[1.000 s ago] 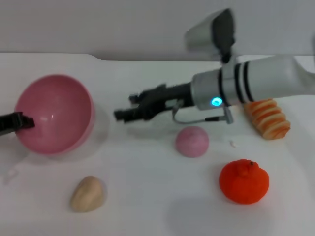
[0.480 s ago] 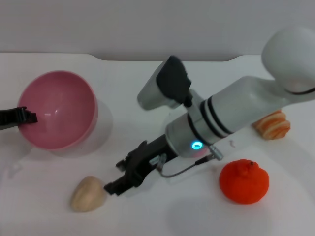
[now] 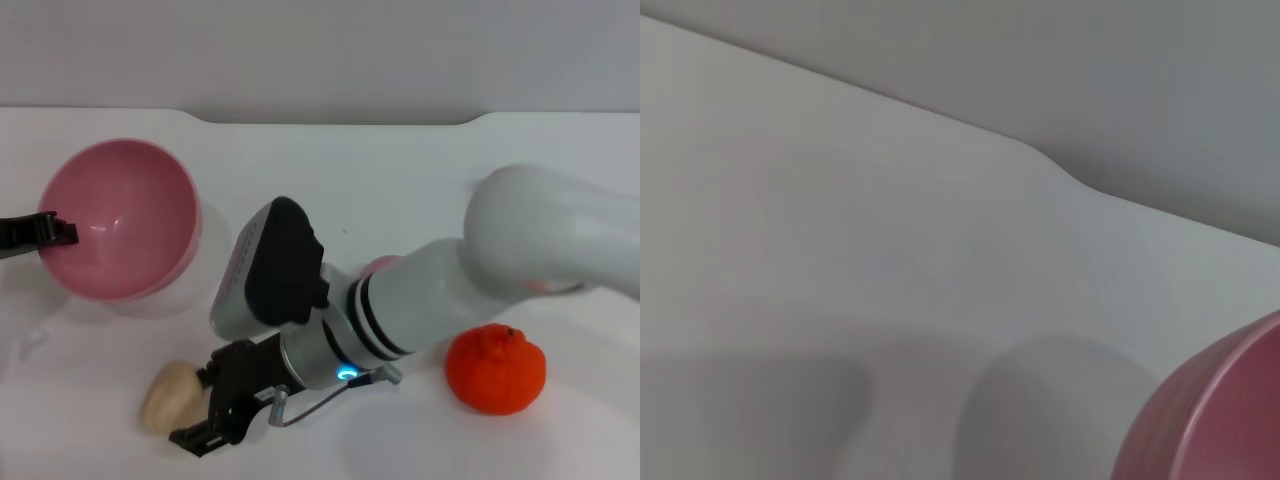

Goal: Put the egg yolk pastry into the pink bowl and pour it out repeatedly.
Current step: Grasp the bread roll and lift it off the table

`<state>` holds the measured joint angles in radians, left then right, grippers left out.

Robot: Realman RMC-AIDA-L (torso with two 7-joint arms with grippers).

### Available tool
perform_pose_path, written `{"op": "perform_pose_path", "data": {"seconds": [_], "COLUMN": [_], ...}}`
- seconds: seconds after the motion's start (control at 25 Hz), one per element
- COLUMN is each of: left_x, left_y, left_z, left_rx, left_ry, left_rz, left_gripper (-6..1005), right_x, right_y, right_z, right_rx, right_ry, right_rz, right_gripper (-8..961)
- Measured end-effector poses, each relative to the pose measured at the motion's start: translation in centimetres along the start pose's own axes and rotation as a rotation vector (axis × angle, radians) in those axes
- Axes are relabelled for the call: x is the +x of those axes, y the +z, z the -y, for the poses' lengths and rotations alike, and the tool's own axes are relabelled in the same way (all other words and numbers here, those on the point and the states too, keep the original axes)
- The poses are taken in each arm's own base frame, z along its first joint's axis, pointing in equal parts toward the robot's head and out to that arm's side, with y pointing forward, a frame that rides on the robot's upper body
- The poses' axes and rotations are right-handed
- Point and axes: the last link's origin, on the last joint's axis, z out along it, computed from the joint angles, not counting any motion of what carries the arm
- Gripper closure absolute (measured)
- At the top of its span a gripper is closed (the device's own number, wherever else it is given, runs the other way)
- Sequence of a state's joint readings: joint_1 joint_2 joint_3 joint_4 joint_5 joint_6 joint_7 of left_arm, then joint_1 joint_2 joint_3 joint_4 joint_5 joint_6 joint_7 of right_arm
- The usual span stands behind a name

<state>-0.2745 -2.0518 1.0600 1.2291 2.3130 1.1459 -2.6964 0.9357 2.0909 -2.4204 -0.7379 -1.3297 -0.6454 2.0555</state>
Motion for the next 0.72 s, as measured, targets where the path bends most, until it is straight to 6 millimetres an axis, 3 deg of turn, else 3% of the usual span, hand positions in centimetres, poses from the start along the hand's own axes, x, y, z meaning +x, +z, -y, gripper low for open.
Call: {"op": "perform_pose_path", "data": {"seconds": [0.24, 0.72], "left_x": [0.07, 0.44], "left_y": [0.05, 0.15], "left_z": [-0.06, -0.3], "left_rx": [0.0, -0.003], "left_ry": [0.003, 0.011], "left_rz": [-0.003, -0.01], "left_gripper": [998, 999], "right_x": [0.6, 0.64], "right_y": [0.94, 0.85], "right_z": [-0.23, 0.19], "right_rx": [0.096, 0.122], "right_ry": [-0.079, -0.115], "right_rz": [0.025, 0.038], "right_gripper": [284, 432]}}
